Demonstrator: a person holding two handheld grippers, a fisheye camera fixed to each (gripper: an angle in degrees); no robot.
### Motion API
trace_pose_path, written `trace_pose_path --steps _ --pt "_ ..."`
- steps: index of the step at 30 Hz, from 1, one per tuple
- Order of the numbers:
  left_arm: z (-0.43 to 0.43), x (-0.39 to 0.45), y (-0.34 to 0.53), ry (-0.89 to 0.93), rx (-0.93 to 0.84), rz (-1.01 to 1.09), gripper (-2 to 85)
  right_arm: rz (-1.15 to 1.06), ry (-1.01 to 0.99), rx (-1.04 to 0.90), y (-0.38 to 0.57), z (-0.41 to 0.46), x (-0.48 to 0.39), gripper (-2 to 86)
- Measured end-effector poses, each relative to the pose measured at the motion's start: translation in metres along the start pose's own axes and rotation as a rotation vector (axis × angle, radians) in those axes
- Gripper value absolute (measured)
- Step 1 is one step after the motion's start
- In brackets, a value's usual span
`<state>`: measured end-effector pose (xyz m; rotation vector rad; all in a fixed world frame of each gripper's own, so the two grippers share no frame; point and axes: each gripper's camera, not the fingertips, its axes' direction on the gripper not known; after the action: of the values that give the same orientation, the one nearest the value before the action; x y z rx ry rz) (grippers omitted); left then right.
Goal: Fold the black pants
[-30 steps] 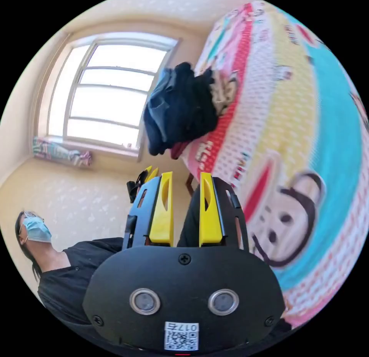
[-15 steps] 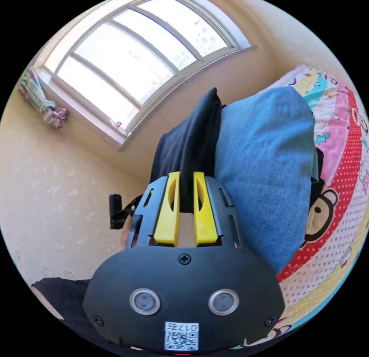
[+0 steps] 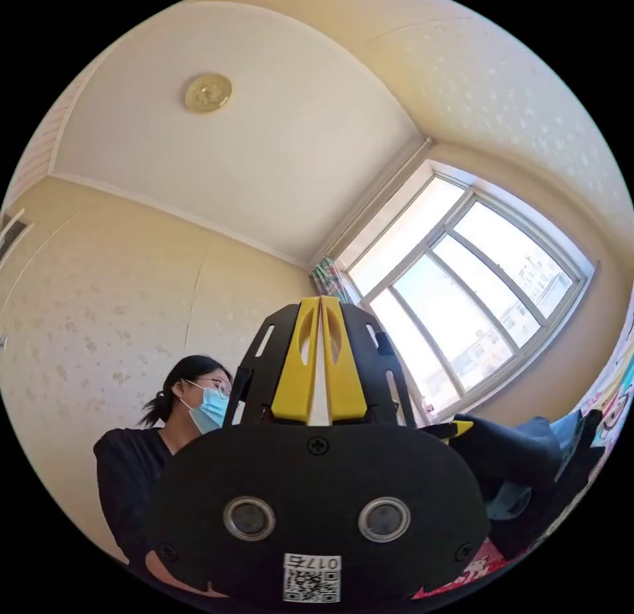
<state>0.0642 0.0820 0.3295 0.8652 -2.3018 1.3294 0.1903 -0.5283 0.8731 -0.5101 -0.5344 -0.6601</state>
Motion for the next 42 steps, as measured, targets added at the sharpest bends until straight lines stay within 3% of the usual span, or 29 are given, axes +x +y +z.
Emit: trace_pose_path --steps 3,6,10,12,14,16,18,20,22,28,32,33,35,37,39,42 --pt "0.043 0.091 0.004 0.098 -0.009 0.134 4.6 -0.023 0.047 0.023 0.010 -0.075 -0.066 0.4" --pt "0.096 0.186 0.027 0.289 -0.083 0.286 4.7 -0.098 0.248 0.099 0.049 -0.161 -0.138 0.3" --pt "0.181 0.296 0.097 0.637 -0.304 0.470 5.0 -0.096 0.802 0.198 0.130 -0.253 -0.214 0.4" --pt "0.244 0.358 0.183 0.826 -0.569 0.565 4.9 -0.037 1.046 0.238 0.170 -0.277 -0.230 0.5" --pt "0.283 0.383 0.265 0.922 -0.782 0.594 3.2 0.083 1.318 0.279 0.220 -0.297 -0.236 0.7" --pt "0.305 0.381 0.346 0.993 -0.957 0.570 0.8 0.180 1.455 0.290 0.253 -0.306 -0.229 1.0" --pt "0.316 0.344 0.427 1.020 -1.131 0.415 0.6 0.253 1.534 0.245 0.276 -0.305 -0.210 1.6" --pt "0.307 0.305 0.462 1.040 -1.187 0.304 0.4 0.326 1.588 0.078 0.293 -0.288 -0.161 3.1" --pt "0.290 0.262 0.474 0.985 -1.180 0.231 0.4 0.359 1.596 -0.108 0.299 -0.261 -0.107 5.4" --pt "0.211 0.117 0.420 0.595 -0.864 -0.012 1.5 0.295 1.573 -0.861 0.357 -0.099 0.139 17.0" --pt "0.168 0.050 0.397 0.424 -0.678 -0.156 3.9 0.312 1.311 -1.160 0.442 0.025 0.290 20.5" --pt "0.160 0.037 0.397 0.419 -0.636 -0.207 4.2 0.322 1.307 -1.200 0.456 0.039 0.308 20.2" --pt "0.150 0.024 0.401 0.409 -0.578 -0.262 4.5 0.306 1.480 -1.390 0.515 0.076 0.370 16.9" --pt "0.143 0.017 0.405 0.366 -0.533 -0.303 5.1 0.192 1.691 -1.495 0.547 0.094 0.390 11.0" --pt "0.143 0.016 0.410 0.329 -0.505 -0.323 6.0 0.101 1.709 -1.570 0.560 0.114 0.391 6.8" --pt "0.165 0.017 0.412 0.355 -0.524 -0.336 9.3 0.113 1.733 -1.378 0.529 0.141 0.372 4.7"
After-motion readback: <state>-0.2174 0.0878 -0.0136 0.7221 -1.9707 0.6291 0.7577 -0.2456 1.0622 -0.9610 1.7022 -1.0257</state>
